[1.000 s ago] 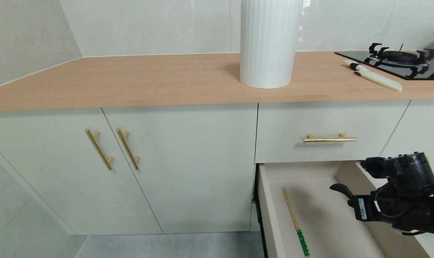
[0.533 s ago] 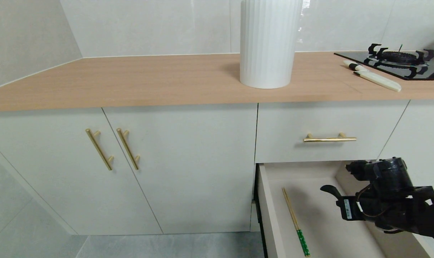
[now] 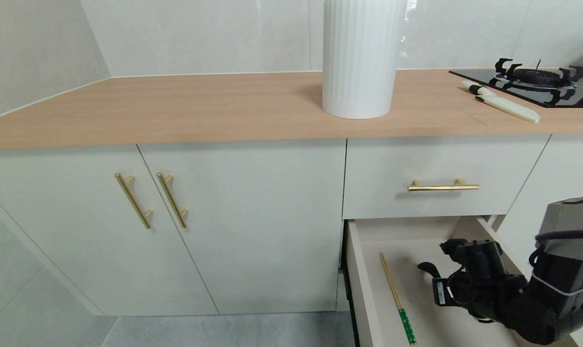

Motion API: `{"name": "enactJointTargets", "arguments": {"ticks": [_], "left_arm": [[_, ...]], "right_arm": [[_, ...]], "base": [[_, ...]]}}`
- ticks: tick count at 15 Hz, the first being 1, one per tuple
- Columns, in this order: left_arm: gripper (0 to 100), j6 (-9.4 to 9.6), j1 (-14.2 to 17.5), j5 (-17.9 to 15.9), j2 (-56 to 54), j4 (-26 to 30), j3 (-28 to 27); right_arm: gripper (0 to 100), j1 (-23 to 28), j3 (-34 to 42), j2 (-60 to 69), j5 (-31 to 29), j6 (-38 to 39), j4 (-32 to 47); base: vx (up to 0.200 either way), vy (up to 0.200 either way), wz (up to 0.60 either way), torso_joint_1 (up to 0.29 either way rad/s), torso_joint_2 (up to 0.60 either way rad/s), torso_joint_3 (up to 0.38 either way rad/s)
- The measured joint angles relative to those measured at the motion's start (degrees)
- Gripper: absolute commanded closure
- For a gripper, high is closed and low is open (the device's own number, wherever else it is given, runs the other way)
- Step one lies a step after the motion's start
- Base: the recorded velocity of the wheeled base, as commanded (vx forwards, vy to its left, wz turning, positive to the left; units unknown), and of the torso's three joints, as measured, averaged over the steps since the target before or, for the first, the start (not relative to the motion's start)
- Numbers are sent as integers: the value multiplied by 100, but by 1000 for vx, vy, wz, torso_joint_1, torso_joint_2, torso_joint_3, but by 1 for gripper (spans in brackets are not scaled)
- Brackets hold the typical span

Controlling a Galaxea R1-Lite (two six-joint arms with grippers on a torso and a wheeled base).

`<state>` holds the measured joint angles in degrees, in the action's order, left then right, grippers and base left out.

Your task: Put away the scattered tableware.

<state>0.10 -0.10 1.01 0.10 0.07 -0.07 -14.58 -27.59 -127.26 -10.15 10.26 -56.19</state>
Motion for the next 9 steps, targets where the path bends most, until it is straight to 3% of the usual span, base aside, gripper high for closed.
{"name": "enactJointTargets", "arguments": {"ticks": [2, 8, 9], "left_arm": [[0, 0, 0, 2, 0, 2, 0], [0, 0, 0, 2, 0, 0, 2], [0, 0, 0, 2, 0, 0, 2]], "right_arm": [[100, 37, 5, -375, -111, -11, -340], [100, 124, -30, -774, -119, -17, -391], [0, 135, -30, -789, -119, -12, -435]], "base": [[0, 0, 0, 0, 0, 0], [0, 0, 0, 0, 0, 0], [0, 0, 0, 0, 0, 0]]}}
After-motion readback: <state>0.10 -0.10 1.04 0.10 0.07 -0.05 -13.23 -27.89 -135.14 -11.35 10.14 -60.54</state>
